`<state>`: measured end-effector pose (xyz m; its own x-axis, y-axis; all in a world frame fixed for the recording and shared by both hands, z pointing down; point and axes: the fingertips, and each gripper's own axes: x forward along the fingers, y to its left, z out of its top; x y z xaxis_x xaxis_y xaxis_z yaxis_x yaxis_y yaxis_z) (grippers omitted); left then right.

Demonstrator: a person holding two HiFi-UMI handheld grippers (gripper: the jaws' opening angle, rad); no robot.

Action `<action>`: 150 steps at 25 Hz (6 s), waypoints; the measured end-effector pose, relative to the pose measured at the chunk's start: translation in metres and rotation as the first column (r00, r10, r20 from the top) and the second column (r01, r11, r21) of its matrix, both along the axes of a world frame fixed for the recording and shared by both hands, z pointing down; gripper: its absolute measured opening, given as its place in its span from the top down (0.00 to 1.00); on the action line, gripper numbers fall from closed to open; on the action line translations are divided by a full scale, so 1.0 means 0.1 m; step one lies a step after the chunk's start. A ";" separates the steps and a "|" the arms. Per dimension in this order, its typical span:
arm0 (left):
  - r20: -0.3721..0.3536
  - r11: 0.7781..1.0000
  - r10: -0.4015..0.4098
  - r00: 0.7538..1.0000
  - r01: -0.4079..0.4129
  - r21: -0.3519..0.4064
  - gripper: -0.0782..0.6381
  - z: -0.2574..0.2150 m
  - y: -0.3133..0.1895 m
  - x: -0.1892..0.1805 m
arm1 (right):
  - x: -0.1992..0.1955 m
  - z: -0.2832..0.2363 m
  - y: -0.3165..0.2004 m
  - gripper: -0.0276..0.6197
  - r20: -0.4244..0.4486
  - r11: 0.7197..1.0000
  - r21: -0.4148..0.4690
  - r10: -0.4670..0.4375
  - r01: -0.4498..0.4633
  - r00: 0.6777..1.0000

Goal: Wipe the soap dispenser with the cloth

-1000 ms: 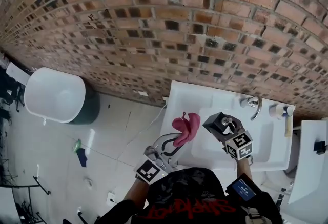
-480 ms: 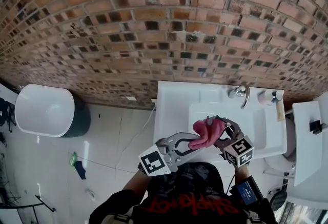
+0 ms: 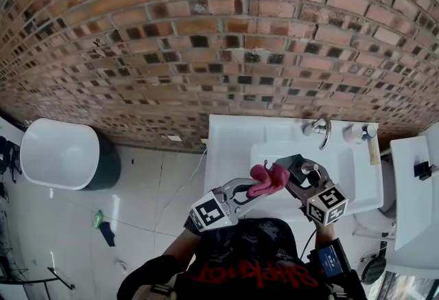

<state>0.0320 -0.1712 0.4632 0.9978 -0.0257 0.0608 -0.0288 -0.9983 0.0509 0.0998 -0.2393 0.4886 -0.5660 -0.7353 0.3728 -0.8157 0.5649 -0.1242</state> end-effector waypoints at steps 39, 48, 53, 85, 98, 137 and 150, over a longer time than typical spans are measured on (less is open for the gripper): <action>0.058 0.934 -0.209 0.976 0.181 0.308 0.82 -0.47 0.03 -0.12 | -0.81 -0.20 0.44 0.47 0.035 0.927 0.143 -0.354 0.346 0.935; 0.131 0.939 -0.263 0.956 0.222 0.264 0.82 -0.01 -0.04 -0.19 | -0.75 -0.38 0.45 0.48 0.059 0.925 0.184 -0.347 0.332 0.936; 0.162 0.953 -0.287 0.944 0.264 0.146 0.82 0.29 -0.10 -0.23 | -0.77 -0.45 0.44 0.49 0.085 0.920 0.212 -0.353 0.329 0.932; -0.110 0.970 -0.212 0.971 0.222 0.097 0.82 -0.55 -0.14 -0.32 | -0.99 -0.58 0.63 0.49 0.145 0.864 0.267 -0.474 0.427 0.868; -0.094 0.968 -0.246 0.965 0.249 0.026 0.82 -0.22 -0.24 -0.36 | -0.97 -0.68 0.74 0.49 0.151 0.839 0.273 -0.520 0.470 0.841; 0.008 0.987 -0.019 1.000 0.020 -0.161 0.82 0.33 -0.14 -0.23 | -0.82 -0.64 0.80 0.49 0.163 0.827 0.251 -0.548 0.502 0.821; -0.043 0.965 -0.209 0.977 0.213 0.155 0.82 -0.66 -0.17 -0.32 | -0.78 -0.11 0.37 0.49 0.052 0.904 0.156 -0.410 0.398 0.911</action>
